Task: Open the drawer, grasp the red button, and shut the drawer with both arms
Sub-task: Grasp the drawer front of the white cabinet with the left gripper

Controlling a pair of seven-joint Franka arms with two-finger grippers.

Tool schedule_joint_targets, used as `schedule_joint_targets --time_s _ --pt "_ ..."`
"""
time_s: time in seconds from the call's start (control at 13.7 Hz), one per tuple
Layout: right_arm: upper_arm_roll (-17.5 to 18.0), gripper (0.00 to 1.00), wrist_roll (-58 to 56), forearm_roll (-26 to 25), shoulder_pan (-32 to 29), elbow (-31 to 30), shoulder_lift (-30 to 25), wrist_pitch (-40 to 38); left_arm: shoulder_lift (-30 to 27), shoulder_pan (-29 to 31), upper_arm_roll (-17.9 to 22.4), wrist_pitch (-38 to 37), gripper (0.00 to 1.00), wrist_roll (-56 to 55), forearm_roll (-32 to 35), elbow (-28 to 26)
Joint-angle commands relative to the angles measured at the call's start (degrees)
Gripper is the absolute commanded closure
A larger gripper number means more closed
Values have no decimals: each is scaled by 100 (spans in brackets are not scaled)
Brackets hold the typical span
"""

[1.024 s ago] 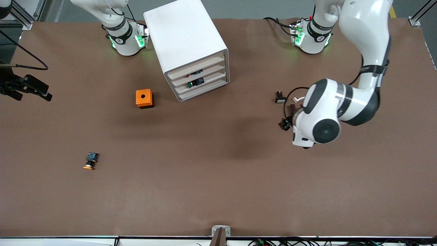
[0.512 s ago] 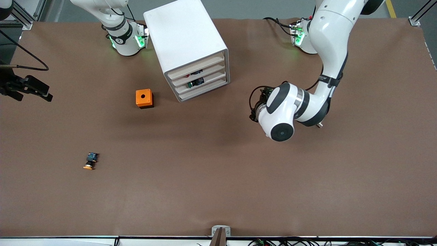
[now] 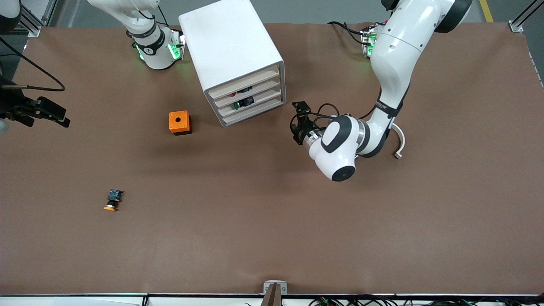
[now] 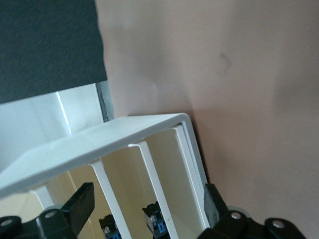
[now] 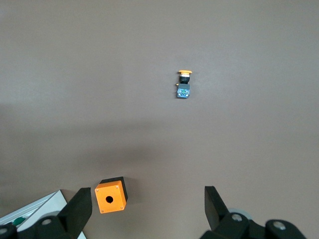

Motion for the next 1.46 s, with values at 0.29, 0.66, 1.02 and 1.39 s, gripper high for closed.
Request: schedule_joint_targets --time_s 0.29,0.66,1.02,1.39 --pt "-29 0 35 -72 30 -28 58 33 186 -460 35 -104 35 -1257 -1137 206" --pt "-20 0 35 -72 21 -28 58 15 353 -803 44 -104 40 -1257 -1445 198" --pt "-20 0 97 -72 38 -37 58 -11 503 -979 35 -104 65 -1292 -1480 198" --pt "-20 0 114 -72 56 -28 49 -20 485 -935 88 -104 100 -1248 -1472 250"
